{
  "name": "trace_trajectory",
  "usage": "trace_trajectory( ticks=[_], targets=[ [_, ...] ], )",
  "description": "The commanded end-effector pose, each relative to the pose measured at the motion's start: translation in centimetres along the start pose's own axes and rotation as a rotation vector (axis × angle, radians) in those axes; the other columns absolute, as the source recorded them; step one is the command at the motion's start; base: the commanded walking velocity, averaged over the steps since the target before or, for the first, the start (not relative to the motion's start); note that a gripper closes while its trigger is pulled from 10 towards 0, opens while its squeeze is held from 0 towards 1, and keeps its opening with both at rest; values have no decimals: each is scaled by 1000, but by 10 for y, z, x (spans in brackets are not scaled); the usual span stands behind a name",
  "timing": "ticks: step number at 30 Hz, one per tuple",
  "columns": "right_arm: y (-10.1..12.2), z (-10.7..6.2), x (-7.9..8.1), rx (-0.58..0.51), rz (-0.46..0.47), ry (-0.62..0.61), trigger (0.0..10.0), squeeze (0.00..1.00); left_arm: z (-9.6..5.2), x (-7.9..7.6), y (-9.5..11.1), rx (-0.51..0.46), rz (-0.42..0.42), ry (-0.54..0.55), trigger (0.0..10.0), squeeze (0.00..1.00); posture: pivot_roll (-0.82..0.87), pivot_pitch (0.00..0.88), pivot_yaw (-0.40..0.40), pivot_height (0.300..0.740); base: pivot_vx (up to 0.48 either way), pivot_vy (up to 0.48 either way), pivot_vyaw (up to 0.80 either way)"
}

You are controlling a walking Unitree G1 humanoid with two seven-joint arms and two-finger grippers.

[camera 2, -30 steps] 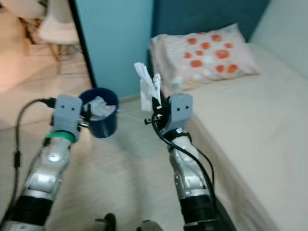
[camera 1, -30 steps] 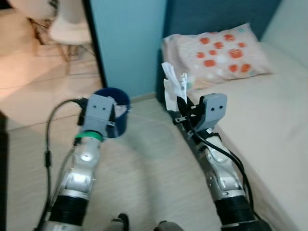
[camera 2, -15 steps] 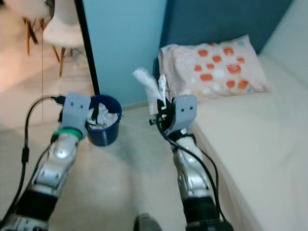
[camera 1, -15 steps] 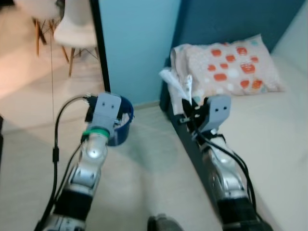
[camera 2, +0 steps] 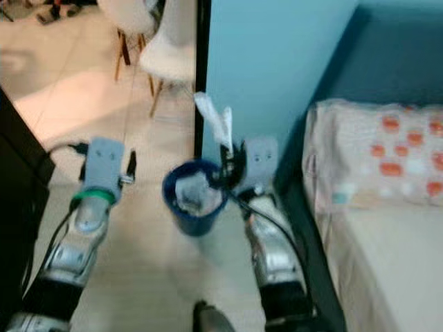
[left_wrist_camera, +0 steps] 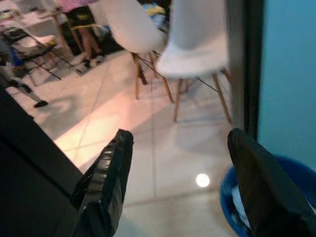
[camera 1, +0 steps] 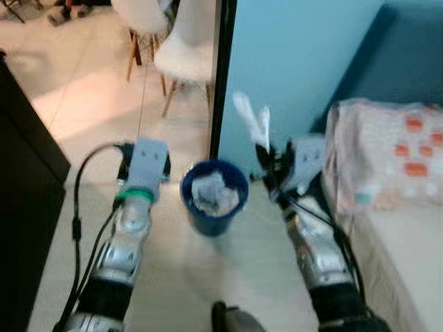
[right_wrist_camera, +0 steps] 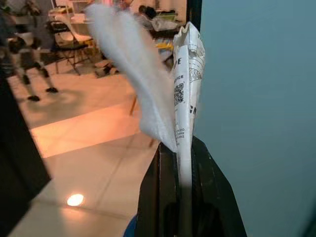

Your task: Clean up the room

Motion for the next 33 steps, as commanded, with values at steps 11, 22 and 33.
trace_trajectory(
  ticks=[11, 22, 33],
  targets=[
    [-16, -3, -27, 68, -58, -135, 10000, 0, 5, 6, -7, -9, 23, -51, 10000, 0, -84, 71, 2, 723, 465, 0, -278],
    [-41, -7, -25, 177, -94, -118, 10000, 0, 3, -4, -4, -32, 19, -92, 10000, 0, -88, 68, 6, 723, 462, 0, 0],
    [-101, -38, -48, 465, -181, -169, 10000, 0, -7, -40, 0, -77, 9, -280, 10000, 0, -102, 78, 1, 723, 286, 0, 0]
  ],
)
Point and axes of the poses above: a point about 5 cm out from each wrist's last joint towards the gripper, its own z axis pointing out of the wrist towards the gripper, its own y axis along the axis of the wrist's last joint, x = y × z, the point moved 6 cm from there along z, pointing out of the wrist towards the gripper, and after that the axes turned 13 degrees about z, right-handed, at the moved point
